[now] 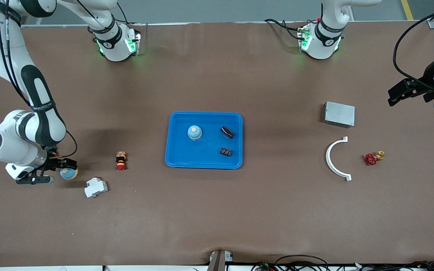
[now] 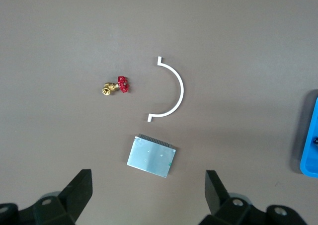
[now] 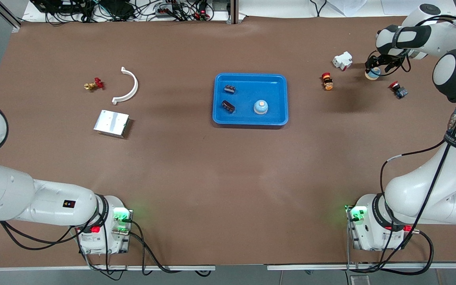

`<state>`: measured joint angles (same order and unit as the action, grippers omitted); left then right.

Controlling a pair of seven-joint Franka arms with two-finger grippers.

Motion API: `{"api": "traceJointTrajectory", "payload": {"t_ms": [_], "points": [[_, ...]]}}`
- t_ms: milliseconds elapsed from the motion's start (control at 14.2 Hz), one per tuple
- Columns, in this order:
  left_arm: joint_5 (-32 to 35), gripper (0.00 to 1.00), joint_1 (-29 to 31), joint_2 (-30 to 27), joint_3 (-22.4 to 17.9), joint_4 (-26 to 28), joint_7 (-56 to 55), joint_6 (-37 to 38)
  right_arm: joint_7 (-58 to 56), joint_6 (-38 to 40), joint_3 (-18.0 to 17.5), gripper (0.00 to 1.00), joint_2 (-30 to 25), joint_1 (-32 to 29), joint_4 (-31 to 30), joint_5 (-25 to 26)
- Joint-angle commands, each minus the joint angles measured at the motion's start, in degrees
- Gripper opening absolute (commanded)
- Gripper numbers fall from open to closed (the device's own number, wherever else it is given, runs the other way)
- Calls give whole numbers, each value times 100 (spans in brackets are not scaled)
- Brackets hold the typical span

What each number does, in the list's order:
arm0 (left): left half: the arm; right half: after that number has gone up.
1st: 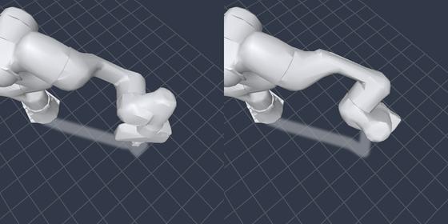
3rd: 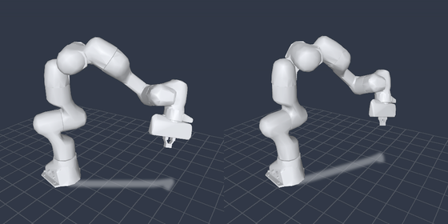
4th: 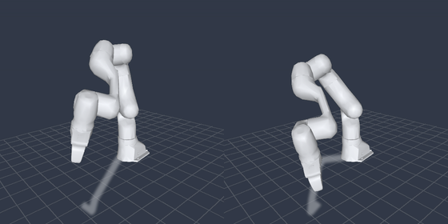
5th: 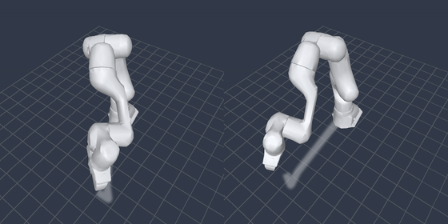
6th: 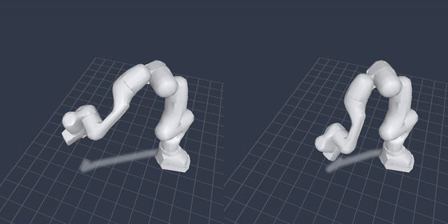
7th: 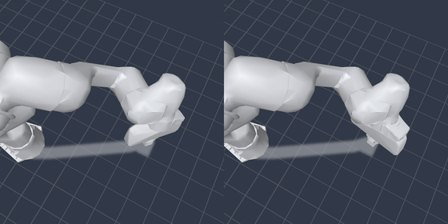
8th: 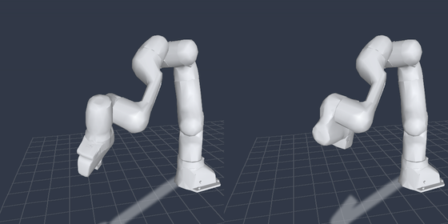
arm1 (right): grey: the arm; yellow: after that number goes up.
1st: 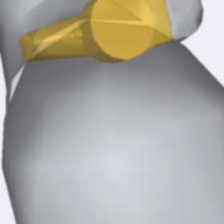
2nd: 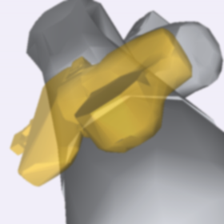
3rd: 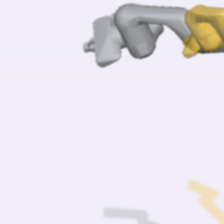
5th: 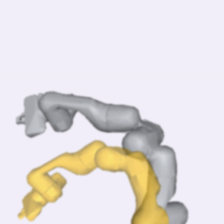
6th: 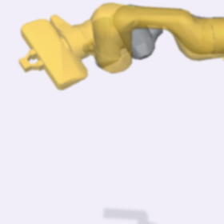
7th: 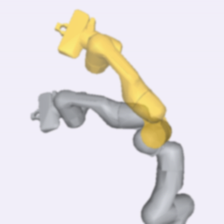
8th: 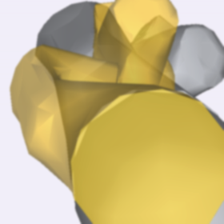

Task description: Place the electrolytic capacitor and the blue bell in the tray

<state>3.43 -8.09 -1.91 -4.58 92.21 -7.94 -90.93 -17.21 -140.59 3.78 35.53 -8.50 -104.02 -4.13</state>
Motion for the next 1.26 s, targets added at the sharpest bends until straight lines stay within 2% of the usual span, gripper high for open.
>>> {"api": "traceJointTrajectory", "payload": {"t_ms": [0, 422, 773, 843, 914, 1054, 1195], "points": [[-105, 100, -105, -363, -96, 351, 126, -127, -98, -100, -131, 100, 155, -108, 128, -88], [-316, 100, -122, -381, -87, 333, 548, -4, -98, -259, -132, 100, 279, -99, 137, -167], [-334, 100, -79, -380, 141, 272, 434, 146, -107, -259, -132, 100, 279, -99, 145, -167], [-343, 100, -61, -372, 133, 202, 443, 163, -151, -250, -132, 66, 279, -99, 137, -159], [-343, 100, -52, -354, 132, 193, 443, 163, -116, -241, -158, 1, 279, -90, 137, -193], [-343, 100, -52, -354, 115, 193, 434, 163, -89, -241, -167, 0, 279, -90, 137, -439], [-317, 100, -43, -345, 106, 193, 425, 163, -116, -241, -167, 0, 279, -90, 137, -440]]}}
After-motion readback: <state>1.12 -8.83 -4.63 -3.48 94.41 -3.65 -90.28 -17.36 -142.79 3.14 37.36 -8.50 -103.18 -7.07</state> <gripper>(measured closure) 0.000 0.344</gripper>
